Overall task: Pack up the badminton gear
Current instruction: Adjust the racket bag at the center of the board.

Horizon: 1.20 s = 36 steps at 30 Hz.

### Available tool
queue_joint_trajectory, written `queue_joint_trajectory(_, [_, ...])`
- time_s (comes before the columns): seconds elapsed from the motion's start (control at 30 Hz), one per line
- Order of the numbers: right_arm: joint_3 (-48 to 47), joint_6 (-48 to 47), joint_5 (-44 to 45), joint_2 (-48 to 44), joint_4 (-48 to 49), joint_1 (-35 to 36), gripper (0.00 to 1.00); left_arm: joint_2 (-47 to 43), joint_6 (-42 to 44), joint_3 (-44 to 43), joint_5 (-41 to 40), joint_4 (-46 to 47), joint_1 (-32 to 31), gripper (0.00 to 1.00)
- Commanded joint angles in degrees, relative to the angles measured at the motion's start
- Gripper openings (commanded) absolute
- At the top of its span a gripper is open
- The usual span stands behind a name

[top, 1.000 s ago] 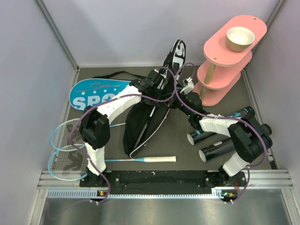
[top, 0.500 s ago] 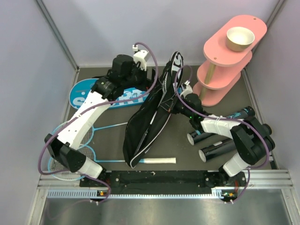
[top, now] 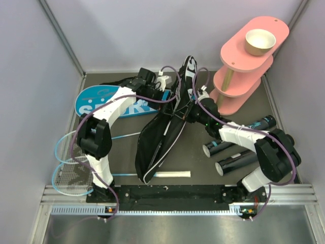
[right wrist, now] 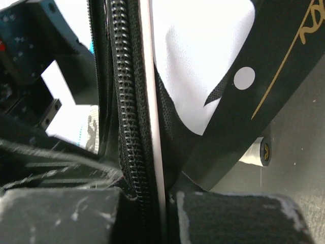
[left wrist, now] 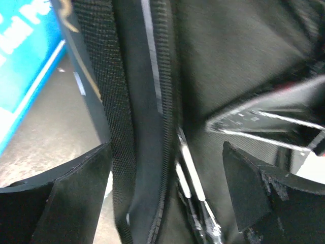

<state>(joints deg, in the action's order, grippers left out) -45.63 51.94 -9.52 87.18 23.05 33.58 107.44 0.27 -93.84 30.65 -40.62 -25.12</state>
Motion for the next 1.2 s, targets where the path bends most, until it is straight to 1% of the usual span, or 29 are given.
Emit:
queue_joint_trajectory(0.0, [-8.06, 3.25, 4.06, -2.19, -3.94, 0.60, 0.00, -1.88, 1.67, -3.02, 13.81, -0.69, 0.60, 0.93])
queue_joint_trajectory(0.07, [-11.48, 4.83, 7.56, -1.05, -7.83, 1.48, 0.00, -2.23, 1.22, -2.05, 16.79, -1.04, 0.60, 0.93])
queue_joint_trajectory(0.1, [-12.81, 5.44, 8.98, -0.70, -12.19, 1.83, 0.00, -2.67, -0.17, -1.09, 17.42, -0.08, 0.52, 0.93])
queue_joint_trajectory(0.13, [-14.21, 6.84, 9.86, -0.26, -14.24, 2.18, 0.00, -3.98, -0.19, 1.36, 18.03, 1.15, 0.43, 0.94])
queue_joint_trajectory(0.17, [-17.10, 7.46, 12.48, 1.14, -16.09, 3.06, 0.00, -4.77, -2.27, 2.51, 19.17, 3.77, 0.34, 0.95])
queue_joint_trajectory(0.2, [-18.43, 8.08, 13.12, 1.76, -19.24, 3.42, 0.00, -5.48, -3.69, 3.66, 19.44, 4.93, 0.25, 0.95])
queue_joint_trajectory(0.27, [-21.94, 8.87, 15.04, 2.82, -21.89, 4.47, 0.00, -7.76, -4.23, 6.47, 19.71, 7.21, -0.10, 0.96])
queue_joint_trajectory(0.3, [-22.66, 10.18, 15.40, 3.69, -22.78, 4.65, 0.00, -8.47, -4.75, 7.26, 18.14, 7.74, -0.27, 0.97])
queue_joint_trajectory(0.4, [-24.59, 11.77, 15.93, 4.75, -24.89, 5.09, 0.02, -10.31, -5.98, 8.76, 18.21, 8.97, -0.45, 0.96])
queue_joint_trajectory(0.5, [-25.83, 11.52, 15.76, 5.20, -26.13, 5.09, 0.11, -12.51, -6.60, 11.05, 15.15, 10.73, -1.33, 0.96])
queue_joint_trajectory(0.53, [-25.92, 10.30, 15.41, 5.20, -26.30, 5.09, 0.15, -12.78, -6.17, 11.48, 10.87, 10.65, -2.03, 0.95])
queue_joint_trajectory(0.57, [-25.57, 9.85, 15.32, 4.94, -27.00, 5.09, 0.17, -12.61, -5.90, 11.40, 8.05, 9.87, -2.21, 0.92])
queue_joint_trajectory(0.6, [-25.13, 9.32, 15.23, 4.58, -26.83, 5.18, 0.21, -12.34, -5.99, 11.05, 6.71, 8.99, -2.21, 0.86])
queue_joint_trajectory(0.67, [-23.64, 6.69, 15.40, 3.36, -27.09, 5.09, 0.37, -11.90, -6.07, 11.05, 3.28, 8.10, -2.12, 0.82])
queue_joint_trajectory(0.73, [-22.41, 3.80, 15.32, 2.56, -27.53, 5.09, 0.52, -11.46, -6.16, 11.31, 3.36, 8.10, -2.12, 0.80])
queue_joint_trajectory(0.8, [-21.87, 0.55, 13.75, 2.65, -28.14, 4.48, 0.52, -11.20, -6.51, 11.49, 3.45, 8.19, -2.30, 0.79])
queue_joint_trajectory(0.83, [-22.22, -0.08, 12.87, 3.08, -29.02, 4.13, 0.49, -11.11, -6.51, 11.66, 3.36, 8.19, -2.38, 0.77])
queue_joint_trajectory(0.9, [-22.05, -1.22, 13.38, 2.65, -30.43, 3.60, 0.44, -11.20, -6.86, 11.84, 2.75, 8.37, -2.56, 0.76])
queue_joint_trajectory(0.97, [-21.79, -4.21, 13.56, 1.95, -30.52, 3.60, 0.43, -11.81, -6.60, 12.28, 2.40, 8.28, -2.65, 0.76])
queue_joint_trajectory(1.0, [-21.87, -6.05, 13.13, 1.77, -30.43, 3.51, 0.41, -12.07, -6.43, 12.37, 1.78, 8.28, -2.91, 0.76])
queue_joint_trajectory(1.03, [-22.05, -6.76, 13.04, 1.59, -30.34, 3.59, 0.19, -12.42, -6.51, 12.54, 1.34, 8.19, -2.91, 0.76])
queue_joint_trajectory(1.07, [-21.79, -7.03, 13.38, 1.51, -30.34, 3.59, 0.02, -12.60, -6.60, 12.54, 0.99, 8.19, -2.91, 0.76])
queue_joint_trajectory(1.13, [-21.09, -7.03, 13.39, 0.63, -29.65, 3.33, 0.00, -13.65, -6.86, 12.54, -0.76, 8.01, -2.91, 0.78])
queue_joint_trajectory(1.17, [-20.13, -7.03, 12.86, 0.28, -29.03, 3.33, 0.00, -14.18, -7.30, 12.54, -1.73, 7.84, -2.91, 0.84])
